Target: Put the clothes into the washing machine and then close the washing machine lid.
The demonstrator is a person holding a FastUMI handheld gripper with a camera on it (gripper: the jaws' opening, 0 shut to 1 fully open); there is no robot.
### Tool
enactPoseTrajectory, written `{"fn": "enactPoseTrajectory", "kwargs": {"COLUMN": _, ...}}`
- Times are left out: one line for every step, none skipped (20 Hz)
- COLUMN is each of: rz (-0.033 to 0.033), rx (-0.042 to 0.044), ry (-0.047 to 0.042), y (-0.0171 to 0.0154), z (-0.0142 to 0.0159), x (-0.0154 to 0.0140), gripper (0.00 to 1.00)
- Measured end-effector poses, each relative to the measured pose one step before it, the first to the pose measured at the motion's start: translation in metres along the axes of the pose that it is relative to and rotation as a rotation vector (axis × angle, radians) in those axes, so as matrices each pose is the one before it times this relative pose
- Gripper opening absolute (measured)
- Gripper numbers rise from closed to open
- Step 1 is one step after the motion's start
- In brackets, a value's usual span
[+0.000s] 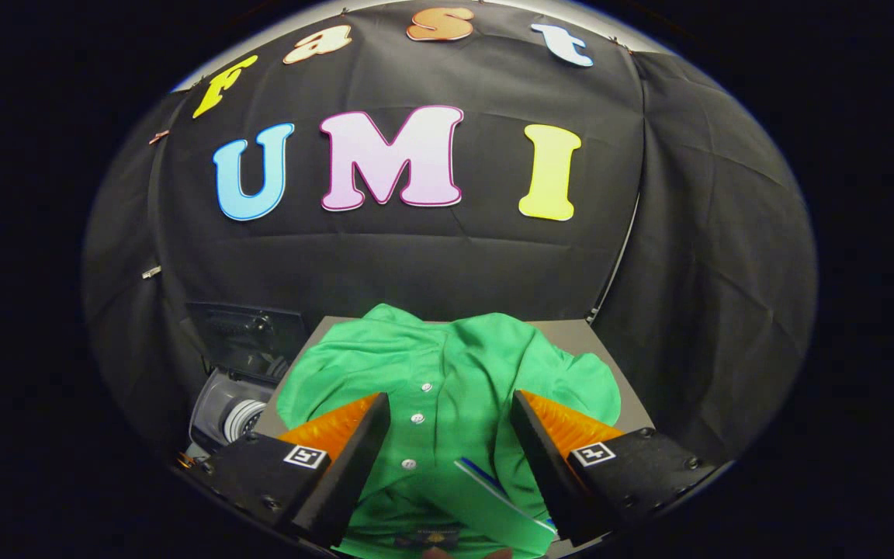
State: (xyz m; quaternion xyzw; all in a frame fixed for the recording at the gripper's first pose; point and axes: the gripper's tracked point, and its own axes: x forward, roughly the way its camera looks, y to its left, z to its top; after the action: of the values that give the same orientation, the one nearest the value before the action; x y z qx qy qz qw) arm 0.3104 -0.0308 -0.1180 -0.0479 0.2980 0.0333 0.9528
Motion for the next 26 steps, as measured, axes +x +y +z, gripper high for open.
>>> {"fn": "enactPoseTrajectory", "kwargs": {"rz": 0.00238, "rx": 0.00450, "ry": 0.01190, "y": 0.00003, "z": 0.00164, "x": 0.00343, "gripper": 0.98}}
{"fn": "enactPoseTrajectory", "kwargs": {"rz": -0.00303, "rx": -0.00570, "ry": 0.01102, "y": -0.00051, "z": 0.00015, "x": 0.00496, "gripper": 0.98}}
{"fn": "enactPoseTrajectory", "kwargs": {"rz": -0.00435, "rx": -0.01136, "ry": 0.01352, "y": -0.00129, "z": -0.00217, "x": 0.00302, "gripper": 0.98}}
{"fn": "enactPoseTrajectory", "kwargs": {"rz": -0.01230, "rx": -0.00939, "ry": 0.01575, "y": -0.00151, "z": -0.00174, "x": 0.00452, "gripper": 0.98}}
{"fn": "enactPoseTrajectory", "kwargs": {"rz": -0.00377, "rx": -0.00197, "ry": 0.01636, "y": -0.00106, "z": -0.00371, "x": 0.00539, "gripper": 0.98}}
{"fn": "enactPoseTrajectory", "kwargs": {"rz": 0.01201, "rx": 0.00517, "ry": 0.02497, "y": 0.00347, "z": -0.00614, "x": 0.00497, "gripper": 0.98}}
{"fn": "enactPoseTrajectory", "kwargs": {"rz": 0.00840, "rx": 0.00552, "ry": 0.02869, "y": 0.00263, "z": -0.00741, "x": 0.00419, "gripper": 0.98}}
{"fn": "enactPoseTrajectory", "kwargs": {"rz": 0.00937, "rx": 0.00937, "ry": 0.01828, "y": 0.00226, "z": -0.00541, "x": 0.00451, "gripper": 0.98}}
{"fn": "enactPoseTrajectory", "kwargs": {"rz": 0.01554, "rx": 0.01397, "ry": 0.01675, "y": 0.00237, "z": -0.00425, "x": -0.00564, "gripper": 0.98}}
{"fn": "enactPoseTrajectory", "kwargs": {"rz": 0.03693, "rx": 0.04820, "ry": -0.00242, "y": 0.00699, "z": -0.00094, "x": -0.00049, "gripper": 0.96}}
{"fn": "enactPoseTrajectory", "kwargs": {"rz": 0.02456, "rx": 0.07131, "ry": 0.01979, "y": 0.00742, "z": -0.00667, "x": 0.00060, "gripper": 0.79}}
{"fn": "enactPoseTrajectory", "kwargs": {"rz": 0.03590, "rx": 0.02474, "ry": 0.00075, "y": 0.00303, "z": -0.00151, "x": -0.00370, "gripper": 0.63}}
{"fn": "enactPoseTrajectory", "kwargs": {"rz": 0.01600, "rx": 0.01662, "ry": -0.00600, "y": -0.00526, "z": -0.00183, "x": 0.00270, "gripper": 0.46}}
{"fn": "enactPoseTrajectory", "kwargs": {"rz": -0.01075, "rx": 0.09670, "ry": -0.00012, "y": -0.00173, "z": -0.00324, "x": 0.00167, "gripper": 0.30}}
{"fn": "enactPoseTrajectory", "kwargs": {"rz": -0.00490, "rx": 0.04121, "ry": -0.01501, "y": 0.00022, "z": 0.00129, "x": -0.00578, "gripper": 0.14}}
{"fn": "enactPoseTrajectory", "kwargs": {"rz": -0.01559, "rx": 0.00751, "ry": -0.01457, "y": -0.00071, "z": 0.00065, "x": -0.00516, "gripper": 0.13}}
{"fn": "enactPoseTrajectory", "kwargs": {"rz": -0.01587, "rx": -0.01684, "ry": -0.01269, "y": -0.00010, "z": 0.00021, "x": -0.00656, "gripper": 0.13}}
{"fn": "enactPoseTrajectory", "kwargs": {"rz": -0.00134, "rx": -0.02947, "ry": -0.00950, "y": 0.00647, "z": 0.00198, "x": -0.00387, "gripper": 0.13}}
{"fn": "enactPoseTrajectory", "kwargs": {"rz": 0.00801, "rx": -0.02081, "ry": -0.00593, "y": 0.00560, "z": 0.00386, "x": -0.00312, "gripper": 0.13}}
{"fn": "enactPoseTrajectory", "kwargs": {"rz": 0.01324, "rx": -0.00150, "ry": -0.00793, "y": 0.00660, "z": 0.00717, "x": -0.00512, "gripper": 0.13}}
{"fn": "enactPoseTrajectory", "kwargs": {"rz": 0.01535, "rx": 0.00690, "ry": -0.01358, "y": 0.00618, "z": 0.00865, "x": -0.00791, "gripper": 0.13}}
{"fn": "enactPoseTrajectory", "kwargs": {"rz": 0.01033, "rx": 0.00964, "ry": -0.01290, "y": 0.00664, "z": 0.00930, "x": -0.01013, "gripper": 0.13}}
{"fn": "enactPoseTrajectory", "kwargs": {"rz": 0.00972, "rx": 0.00778, "ry": -0.01901, "y": 0.00810, "z": 0.01013, "x": -0.00725, "gripper": 0.13}}
{"fn": "enactPoseTrajectory", "kwargs": {"rz": 0.00699, "rx": 0.00465, "ry": -0.01881, "y": 0.00707, "z": 0.00985, "x": -0.00742, "gripper": 0.13}}
{"fn": "enactPoseTrajectory", "kwargs": {"rz": 0.00894, "rx": 0.00030, "ry": -0.01987, "y": 0.00796, "z": 0.00986, "x": -0.00740, "gripper": 0.13}}
{"fn": "enactPoseTrajectory", "kwargs": {"rz": 0.02031, "rx": 0.00173, "ry": -0.02550, "y": 0.01097, "z": 0.01132, "x": -0.00811, "gripper": 0.12}}
